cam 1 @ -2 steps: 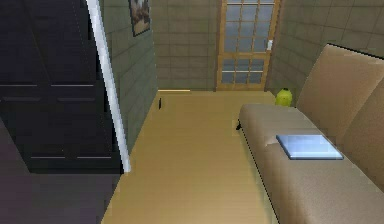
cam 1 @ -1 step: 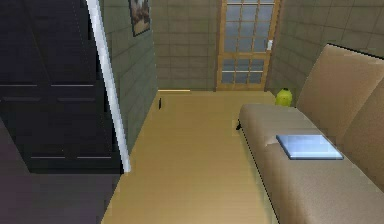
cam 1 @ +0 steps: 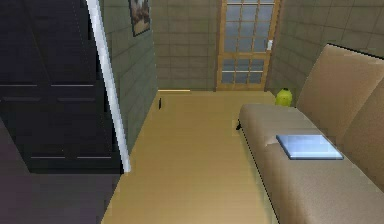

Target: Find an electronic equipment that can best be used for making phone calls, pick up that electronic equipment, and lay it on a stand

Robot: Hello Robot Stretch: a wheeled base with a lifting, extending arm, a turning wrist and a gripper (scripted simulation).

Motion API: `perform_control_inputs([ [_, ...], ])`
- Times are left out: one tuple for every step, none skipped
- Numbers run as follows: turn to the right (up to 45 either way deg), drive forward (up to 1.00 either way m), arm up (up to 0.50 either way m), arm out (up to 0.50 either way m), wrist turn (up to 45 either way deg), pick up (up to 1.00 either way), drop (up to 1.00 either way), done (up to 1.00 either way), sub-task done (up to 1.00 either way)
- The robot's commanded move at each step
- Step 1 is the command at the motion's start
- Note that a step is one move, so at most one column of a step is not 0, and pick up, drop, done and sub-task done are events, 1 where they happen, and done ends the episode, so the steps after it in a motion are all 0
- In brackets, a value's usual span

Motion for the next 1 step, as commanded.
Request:
perform_control_inputs([
  [0.0, 0.0, 0.0, 0.0, 24.0, 0.0, 0.0, 0.0, 0.0],
])
